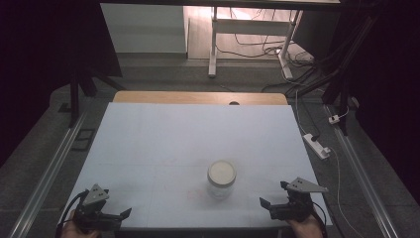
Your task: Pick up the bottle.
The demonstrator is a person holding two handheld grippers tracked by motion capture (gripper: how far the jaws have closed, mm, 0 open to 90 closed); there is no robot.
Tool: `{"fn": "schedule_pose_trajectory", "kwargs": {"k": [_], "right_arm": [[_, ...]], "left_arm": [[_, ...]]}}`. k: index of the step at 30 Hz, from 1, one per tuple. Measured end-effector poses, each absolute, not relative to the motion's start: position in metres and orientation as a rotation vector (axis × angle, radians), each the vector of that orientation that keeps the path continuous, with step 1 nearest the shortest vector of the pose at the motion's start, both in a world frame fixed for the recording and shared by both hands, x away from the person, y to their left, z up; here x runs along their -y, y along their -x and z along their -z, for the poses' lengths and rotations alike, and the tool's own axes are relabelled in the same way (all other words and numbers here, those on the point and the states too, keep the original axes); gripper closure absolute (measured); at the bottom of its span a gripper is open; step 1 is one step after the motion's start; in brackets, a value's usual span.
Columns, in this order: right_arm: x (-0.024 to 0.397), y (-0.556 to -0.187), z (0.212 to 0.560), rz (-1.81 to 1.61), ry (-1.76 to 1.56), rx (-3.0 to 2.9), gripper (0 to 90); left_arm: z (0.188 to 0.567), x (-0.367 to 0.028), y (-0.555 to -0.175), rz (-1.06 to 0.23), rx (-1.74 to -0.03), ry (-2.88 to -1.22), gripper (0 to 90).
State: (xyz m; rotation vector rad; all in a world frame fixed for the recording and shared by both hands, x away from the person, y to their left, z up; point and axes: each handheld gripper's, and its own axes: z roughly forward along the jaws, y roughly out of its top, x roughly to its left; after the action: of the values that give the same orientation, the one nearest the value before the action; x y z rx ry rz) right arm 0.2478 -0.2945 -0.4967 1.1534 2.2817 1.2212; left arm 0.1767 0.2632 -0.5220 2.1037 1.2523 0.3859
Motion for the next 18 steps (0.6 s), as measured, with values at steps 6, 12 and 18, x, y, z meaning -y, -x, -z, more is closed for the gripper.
{"fn": "schedule_pose_trajectory", "kwargs": {"k": [6,12,18], "right_arm": [[0.2927,-0.2483,0.4969,-1.217,-1.16,-2.318,0.0],[0.2924,-0.2486,0.4971,-1.216,-1.156,-2.329,0.0],[0.2907,-0.2486,0.4972,-1.202,-1.139,-2.343,0.0]], "left_arm": [[0.5222,-0.2644,-0.1774,-0.351,-1.232,-2.101,0.0],[0.522,-0.2648,-0.1771,-0.345,-1.225,-2.099,0.0],[0.5221,-0.2651,-0.1773,-0.337,-1.218,-2.101,0.0]]}}
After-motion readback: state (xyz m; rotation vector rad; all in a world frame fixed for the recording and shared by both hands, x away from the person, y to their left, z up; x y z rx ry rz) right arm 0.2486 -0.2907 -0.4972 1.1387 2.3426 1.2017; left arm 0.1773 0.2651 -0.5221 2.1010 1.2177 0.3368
